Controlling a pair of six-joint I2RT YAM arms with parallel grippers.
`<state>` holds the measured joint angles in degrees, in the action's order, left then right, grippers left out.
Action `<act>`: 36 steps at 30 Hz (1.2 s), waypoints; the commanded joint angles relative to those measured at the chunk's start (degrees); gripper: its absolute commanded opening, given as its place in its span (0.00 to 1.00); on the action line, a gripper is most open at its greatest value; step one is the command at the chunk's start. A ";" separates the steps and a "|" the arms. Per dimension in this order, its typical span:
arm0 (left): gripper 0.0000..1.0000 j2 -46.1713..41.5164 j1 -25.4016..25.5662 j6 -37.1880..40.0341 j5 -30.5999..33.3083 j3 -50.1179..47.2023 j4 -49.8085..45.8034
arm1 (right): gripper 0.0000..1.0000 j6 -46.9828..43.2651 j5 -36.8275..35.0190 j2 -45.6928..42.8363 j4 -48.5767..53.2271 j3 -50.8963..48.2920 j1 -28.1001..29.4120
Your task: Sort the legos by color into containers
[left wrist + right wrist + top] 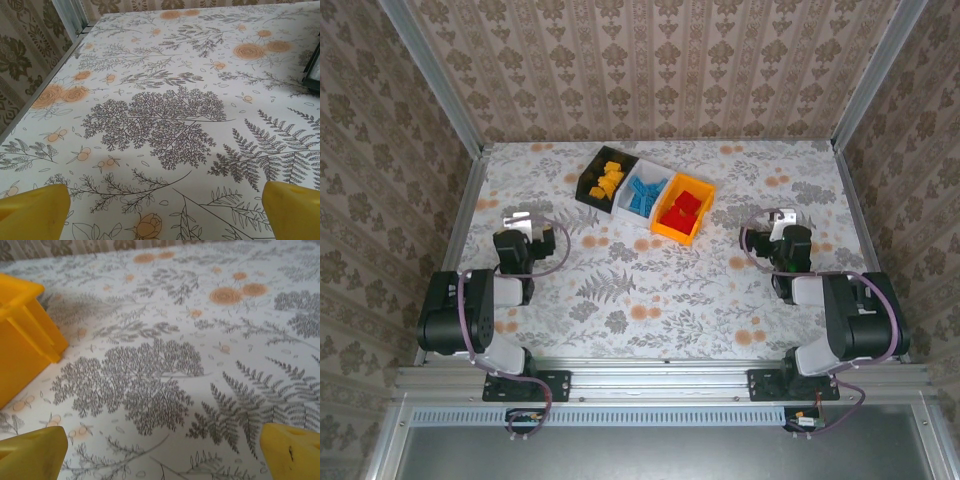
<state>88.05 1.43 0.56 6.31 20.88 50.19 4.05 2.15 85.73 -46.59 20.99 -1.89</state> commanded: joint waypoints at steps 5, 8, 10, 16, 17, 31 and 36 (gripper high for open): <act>1.00 0.24 0.29 1.29 1.09 1.32 1.13 | 1.00 -0.44 -2.08 1.97 -3.84 1.58 0.60; 1.00 0.20 0.31 1.26 1.14 1.36 1.13 | 1.00 -0.97 -2.83 1.98 -2.77 2.20 1.14; 1.00 0.28 0.28 1.29 1.09 1.35 1.13 | 1.00 -1.20 -3.44 2.07 -2.29 2.47 1.53; 1.00 0.20 0.31 1.29 1.11 1.35 1.09 | 1.00 -1.94 -5.09 2.07 -2.10 2.56 2.42; 1.00 0.20 0.33 1.29 1.11 1.40 1.13 | 1.00 -1.95 -5.15 2.01 -2.25 2.48 2.50; 1.00 0.22 0.32 1.24 1.09 1.36 1.13 | 1.00 -2.03 -5.32 1.89 -2.45 2.30 2.60; 1.00 0.19 0.32 1.29 1.15 1.33 1.13 | 1.00 -2.03 -5.31 1.89 -2.37 2.38 2.60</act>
<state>88.05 1.48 0.95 6.87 20.99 50.17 2.92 -1.78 87.15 -48.21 22.55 0.34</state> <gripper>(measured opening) 0.997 0.999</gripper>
